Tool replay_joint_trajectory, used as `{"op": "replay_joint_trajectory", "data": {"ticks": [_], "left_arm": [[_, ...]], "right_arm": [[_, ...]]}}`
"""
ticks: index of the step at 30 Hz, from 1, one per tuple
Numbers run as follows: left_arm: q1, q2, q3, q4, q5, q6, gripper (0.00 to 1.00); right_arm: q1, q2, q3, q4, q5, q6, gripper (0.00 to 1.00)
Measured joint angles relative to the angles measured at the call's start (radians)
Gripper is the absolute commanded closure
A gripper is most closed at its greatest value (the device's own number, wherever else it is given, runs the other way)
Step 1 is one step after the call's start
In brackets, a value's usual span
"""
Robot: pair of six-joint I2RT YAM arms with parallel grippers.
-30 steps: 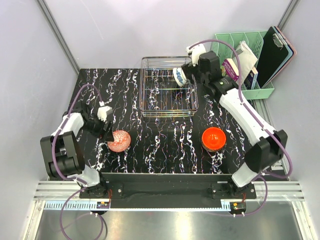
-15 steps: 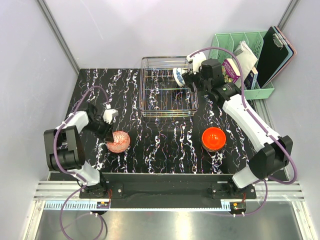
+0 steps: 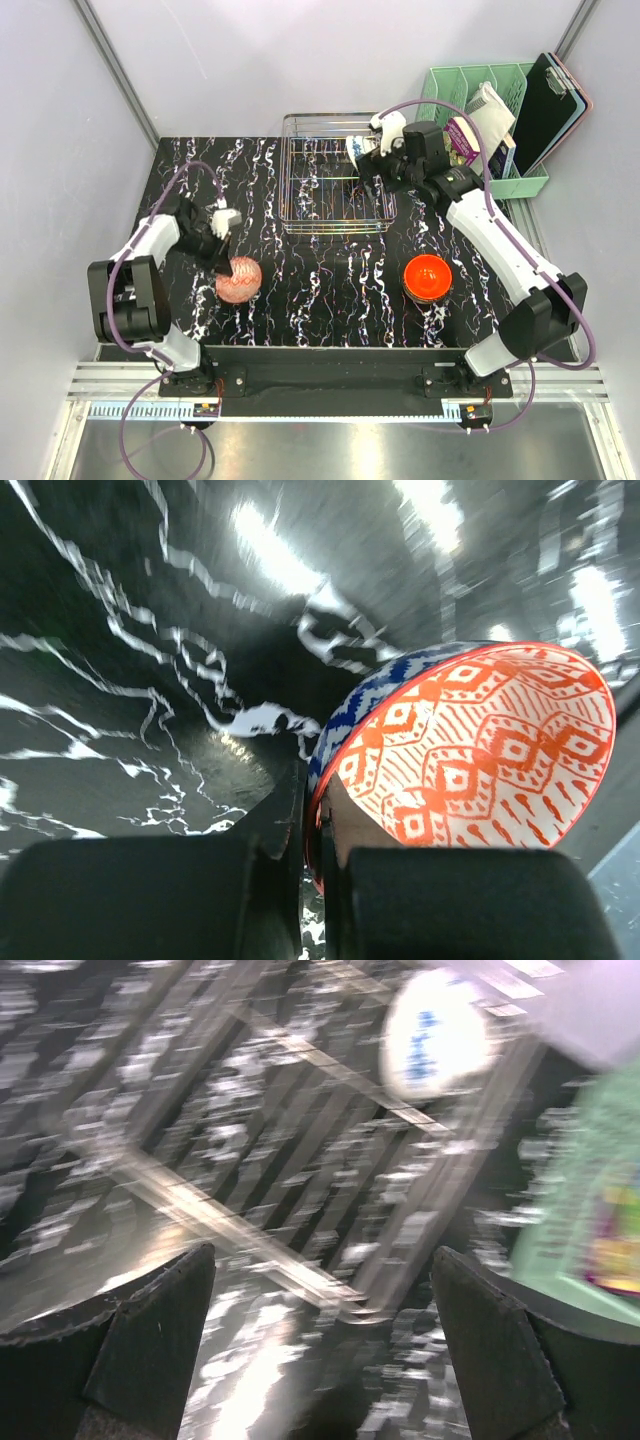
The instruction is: Load the bowls into the dish rack
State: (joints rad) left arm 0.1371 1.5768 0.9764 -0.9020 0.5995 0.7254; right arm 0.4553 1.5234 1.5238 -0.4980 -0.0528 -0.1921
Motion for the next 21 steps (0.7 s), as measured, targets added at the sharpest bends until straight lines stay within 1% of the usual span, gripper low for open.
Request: {"op": "replay_joint_trajectory", "data": {"ticks": [4, 5, 10, 14, 16, 18, 20, 21], "left_arm": [[-0.005, -0.035, 0.114, -0.068, 0.117, 0.024, 1.00], [-0.011, -0.040, 0.149, -0.078, 0.147, 0.030, 1.00], [-0.053, -0.038, 0.304, -0.100, 0.302, 0.050, 1.00], [-0.098, -0.008, 0.418, -0.110, 0.391, 0.053, 1.00], [-0.126, 0.003, 0.460, -0.090, 0.412, 0.040, 1.00], [-0.157, 0.004, 0.479, -0.061, 0.415, 0.014, 1.00], [-0.190, 0.004, 0.483, -0.032, 0.415, -0.008, 1.00], [-0.201, 0.005, 0.483, -0.023, 0.413, -0.016, 1.00]], "right_arm": [[-0.002, 0.030, 0.008, -0.025, -0.230, 0.095, 0.00], [-0.002, 0.049, 0.013, -0.025, -0.314, 0.129, 0.00], [-0.002, 0.161, 0.023, -0.019, -0.610, 0.277, 0.01], [-0.003, 0.249, 0.023, 0.039, -0.824, 0.425, 0.00], [-0.003, 0.282, 0.017, 0.115, -0.922, 0.527, 0.00], [-0.003, 0.297, -0.008, 0.231, -1.008, 0.647, 0.00], [-0.003, 0.299, -0.063, 0.415, -1.076, 0.814, 0.00], [-0.003, 0.300, -0.099, 0.534, -1.106, 0.908, 0.01]]}}
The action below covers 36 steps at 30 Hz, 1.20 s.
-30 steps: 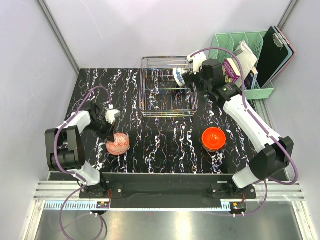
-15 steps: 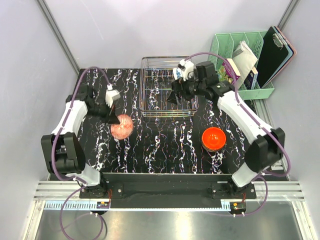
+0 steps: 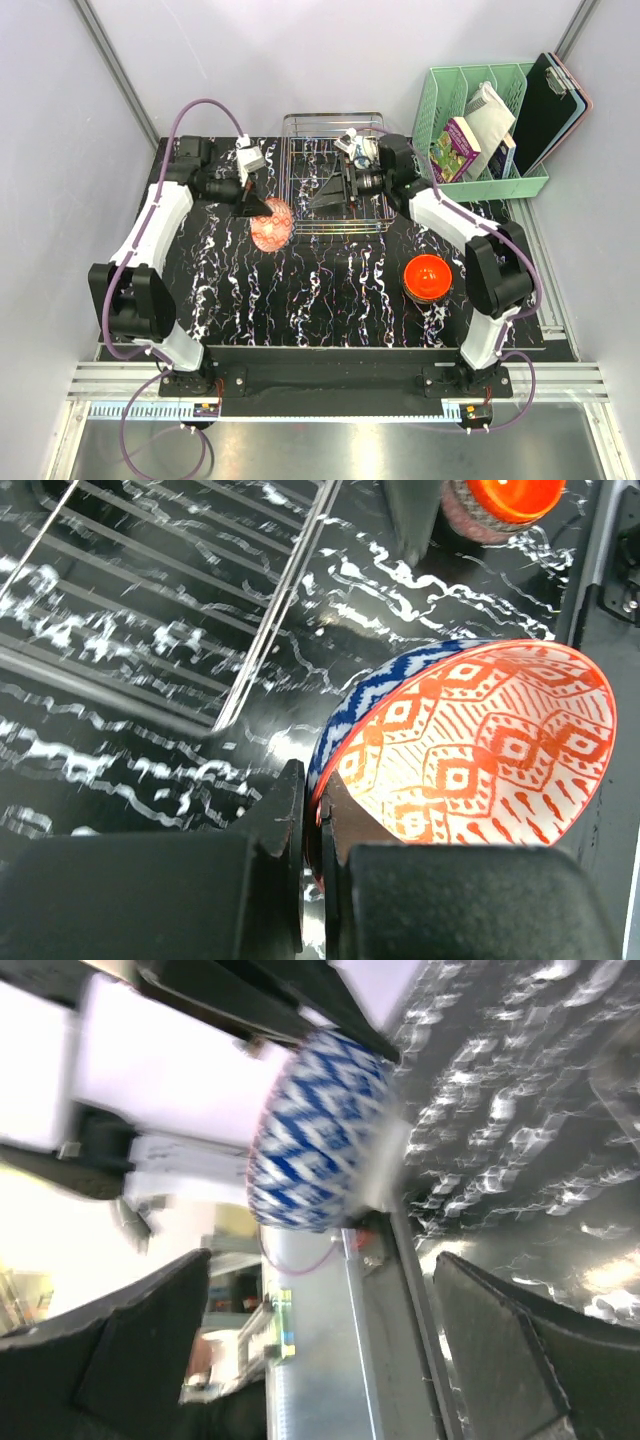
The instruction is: Load the bowls into the dish rack
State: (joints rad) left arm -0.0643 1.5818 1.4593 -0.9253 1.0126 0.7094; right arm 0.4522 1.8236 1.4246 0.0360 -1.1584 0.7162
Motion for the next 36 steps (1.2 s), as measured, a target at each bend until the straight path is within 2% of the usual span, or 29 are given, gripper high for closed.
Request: {"op": "replay_joint_trajectory", "data": {"ticks": [4, 6, 10, 14, 36], "left_arm": [[-0.047, 0.012, 0.000, 0.033, -0.006, -0.028, 1.00], [-0.055, 0.018, 0.000, 0.049, -0.008, -0.043, 1.00], [-0.058, 0.023, 0.000, 0.084, -0.023, -0.072, 1.00], [-0.069, 0.024, 0.001, 0.113, -0.045, -0.092, 1.00], [-0.151, 0.024, 0.044, 0.183, -0.069, -0.171, 1.00]], "right_arm": [[-0.001, 0.043, -0.091, 0.419, -0.073, 0.349, 0.00], [-0.001, 0.069, -0.100, 0.517, -0.086, 0.439, 0.00], [0.000, 0.077, -0.119, 0.605, -0.092, 0.516, 0.00], [0.000, 0.077, -0.122, 0.634, -0.092, 0.533, 0.00], [0.008, 0.084, -0.124, 0.563, -0.080, 0.450, 0.00]]}}
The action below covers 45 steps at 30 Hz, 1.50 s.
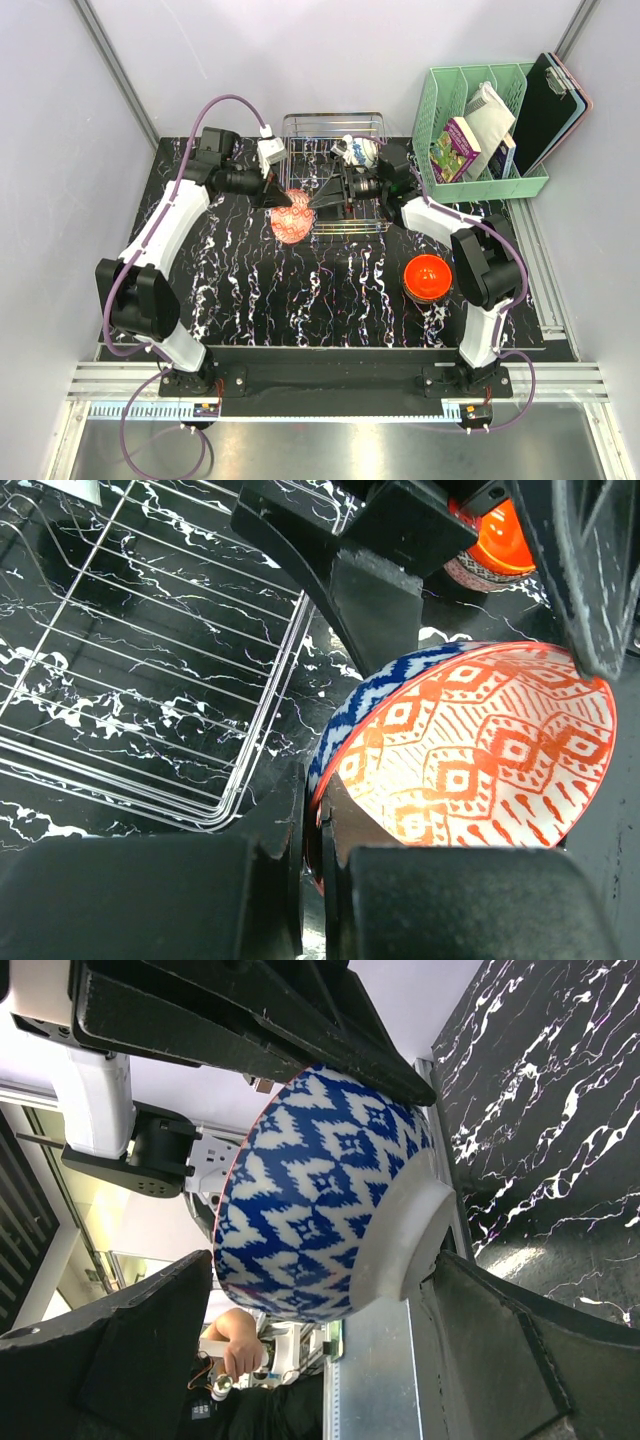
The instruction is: Load the bowls into the dish rack
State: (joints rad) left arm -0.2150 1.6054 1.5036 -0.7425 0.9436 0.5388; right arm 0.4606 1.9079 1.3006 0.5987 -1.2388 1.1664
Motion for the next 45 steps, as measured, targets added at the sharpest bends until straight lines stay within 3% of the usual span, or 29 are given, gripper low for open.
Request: {"op": "replay_joint_trajectory", "data": {"ticks": [7, 21, 25, 26, 28, 29, 35, 38, 39, 41, 42, 45], "left_arm": [[-0.017, 0.000, 0.000, 0.021, -0.031, -0.018, 1.00], [-0.022, 0.000, 0.002, 0.040, -0.048, -0.043, 1.00], [-0.021, 0.000, 0.002, 0.033, -0.062, -0.050, 1.00], [-0.021, 0.000, 0.002, 0.031, -0.068, -0.055, 1.00], [-0.021, 0.000, 0.002, 0.028, -0.078, -0.058, 1.00], [-0.021, 0.000, 0.002, 0.027, -0.082, -0.058, 1.00], [-0.021, 0.000, 0.002, 0.027, -0.086, -0.061, 1.00], [-0.021, 0.000, 0.002, 0.028, -0.089, -0.062, 0.79], [-0.021, 0.000, 0.002, 0.029, -0.089, -0.064, 0.65], [-0.022, 0.000, 0.002, 0.039, -0.087, -0.069, 0.45], [-0.025, 0.000, 0.002, 0.047, -0.084, -0.069, 0.17], [-0.031, 0.000, 0.002, 0.065, -0.081, -0.073, 0.01]], "right_arm": [[0.009, 0.001, 0.000, -0.001, 0.000, 0.000, 0.02], [0.011, 0.006, 0.000, 0.006, 0.002, 0.004, 0.22], [0.010, 0.011, 0.000, 0.014, 0.007, 0.004, 0.41], [0.010, 0.015, 0.000, 0.020, 0.008, 0.005, 0.53], [0.010, 0.023, 0.000, 0.031, 0.008, 0.006, 0.62], [0.010, 0.024, 0.000, 0.034, 0.008, 0.007, 0.71], [0.010, 0.025, 0.000, 0.038, 0.011, 0.008, 1.00], [0.010, 0.025, 0.000, 0.038, 0.015, 0.007, 1.00], [0.010, 0.025, 0.000, 0.038, 0.015, 0.007, 1.00], [0.010, 0.025, 0.000, 0.037, 0.021, 0.007, 1.00], [0.011, 0.025, 0.000, 0.033, 0.023, 0.006, 1.00], [0.013, 0.025, 0.000, 0.006, 0.026, -0.003, 1.00]]}}
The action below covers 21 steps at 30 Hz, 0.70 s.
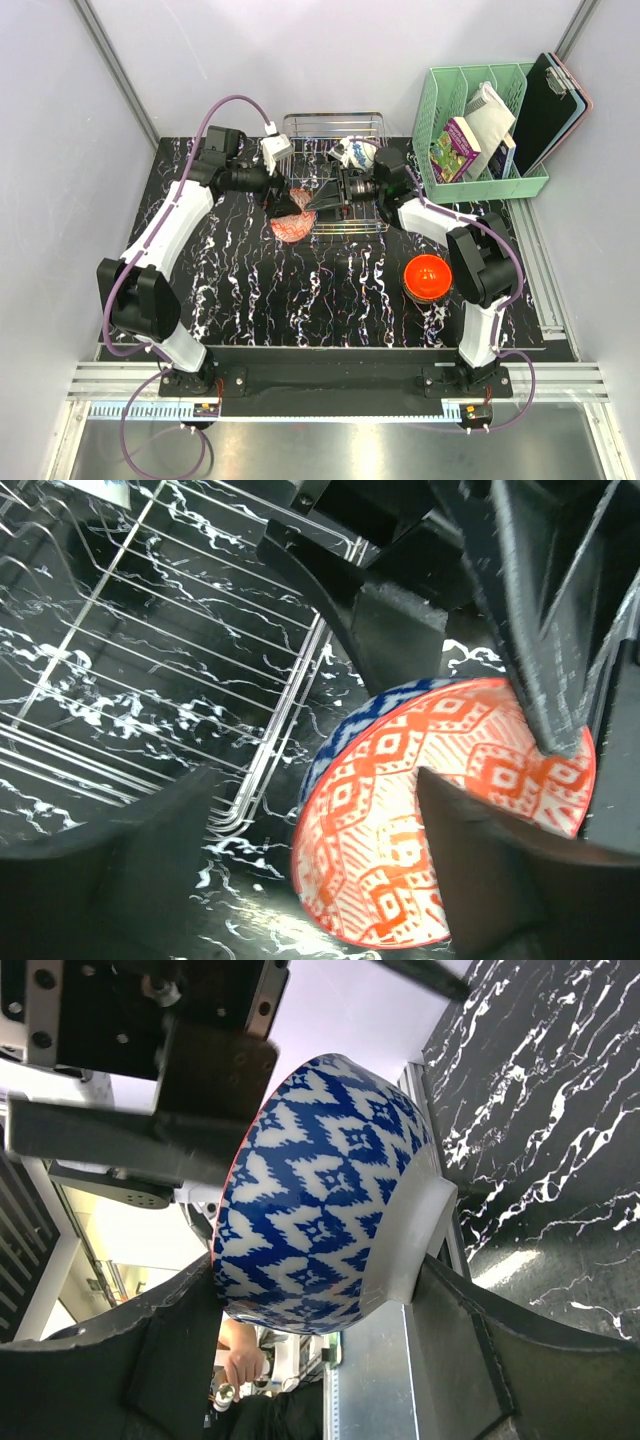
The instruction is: Load the bowls into the dish rack
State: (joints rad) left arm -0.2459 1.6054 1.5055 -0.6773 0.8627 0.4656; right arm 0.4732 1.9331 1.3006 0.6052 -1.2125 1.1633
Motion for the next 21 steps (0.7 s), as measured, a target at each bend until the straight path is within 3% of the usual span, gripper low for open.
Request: {"op": "replay_joint_trajectory", "data": {"ticks": [6, 10, 15, 21], "left_arm": [[-0.003, 0.000, 0.000, 0.006, -0.012, -0.004, 0.01], [0.029, -0.005, 0.000, 0.022, -0.019, -0.028, 0.01], [0.198, -0.021, -0.001, 0.033, -0.007, -0.069, 0.01], [0.387, -0.096, -0.089, 0.053, -0.013, -0.072, 0.01]], "right_arm": [[0.000, 0.000, 0.000, -0.080, 0.023, -0.062, 1.00], [0.001, 0.000, 0.015, -0.248, 0.061, -0.188, 1.00], [0.002, 0.000, 0.108, -0.532, 0.151, -0.387, 1.00], [0.002, 0.006, 0.390, -0.914, 0.348, -0.675, 1.00]]}}
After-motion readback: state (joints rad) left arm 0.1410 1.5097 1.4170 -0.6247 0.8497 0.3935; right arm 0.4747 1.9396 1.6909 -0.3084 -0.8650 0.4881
